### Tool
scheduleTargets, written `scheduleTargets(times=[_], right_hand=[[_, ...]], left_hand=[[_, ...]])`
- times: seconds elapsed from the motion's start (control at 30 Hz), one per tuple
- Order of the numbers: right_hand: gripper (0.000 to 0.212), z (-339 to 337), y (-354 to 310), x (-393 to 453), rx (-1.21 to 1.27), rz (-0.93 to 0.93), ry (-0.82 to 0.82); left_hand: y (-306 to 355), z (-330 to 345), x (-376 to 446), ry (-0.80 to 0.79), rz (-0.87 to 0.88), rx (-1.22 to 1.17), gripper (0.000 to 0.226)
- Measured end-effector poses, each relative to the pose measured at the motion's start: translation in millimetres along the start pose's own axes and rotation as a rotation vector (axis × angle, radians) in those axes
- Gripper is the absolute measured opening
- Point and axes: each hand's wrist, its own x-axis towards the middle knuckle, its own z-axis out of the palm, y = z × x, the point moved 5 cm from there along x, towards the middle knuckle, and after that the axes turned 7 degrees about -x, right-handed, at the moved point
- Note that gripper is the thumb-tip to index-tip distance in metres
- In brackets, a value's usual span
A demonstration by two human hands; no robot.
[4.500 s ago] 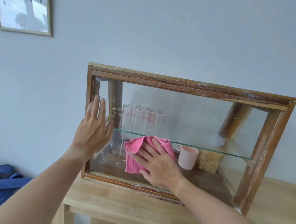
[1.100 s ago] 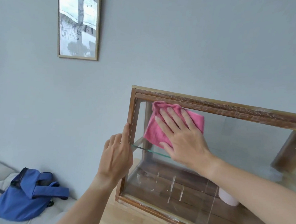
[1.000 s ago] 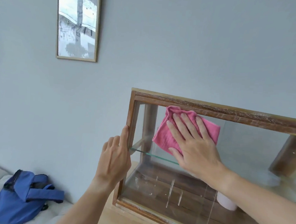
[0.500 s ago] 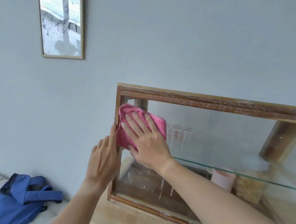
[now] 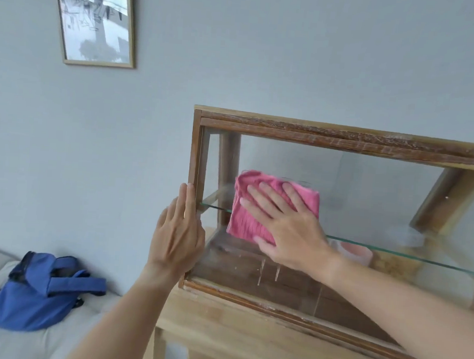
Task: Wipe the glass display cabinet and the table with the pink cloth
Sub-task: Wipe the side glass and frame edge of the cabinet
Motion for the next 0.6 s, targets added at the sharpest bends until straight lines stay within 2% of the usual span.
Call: scheduleTargets(times=[0.1, 0.17, 0.23, 0.33, 0.43, 0.53, 0.6], right_hand=[[0.081, -18.5, 28.8, 40.6, -0.011, 0.141, 0.075], [0.081, -18.1, 18.9, 56.9, 0.028, 0.163, 0.098], [0.083, -10.0, -10.8, 62.9, 0.059, 0.077, 0.088], [0.082, 9.6, -71.8, 47.7, 0.028, -0.108, 0.020], [0.082, 22.4, -104.2, 21.6, 0.064, -0.131, -0.065], [0.084, 20.7, -89.0, 21.3, 0.048, -0.118, -0.041], [0.086, 10.6, -56.7, 38.3, 0.032, -0.032, -0.005]], left_hand=[[0.7, 12.1, -10.7, -0.013, -0.051, -0.047, 0.070], [0.1, 15.9, -14.4, -0.008, -0.080, -0.060, 0.069], [1.3, 14.7, -16.1, -0.022, -0.084, -0.045, 0.064], [-1.0, 11.8, -14.8, -0.059, -0.067, -0.030, 0.078], [-1.6, 1.1, -13.5, -0.058, -0.017, -0.014, 0.067], [0.1, -11.8, -9.7, -0.060, 0.023, -0.044, 0.069], [-1.4, -13.5, -9.0, -0.070, 0.042, -0.054, 0.071]])
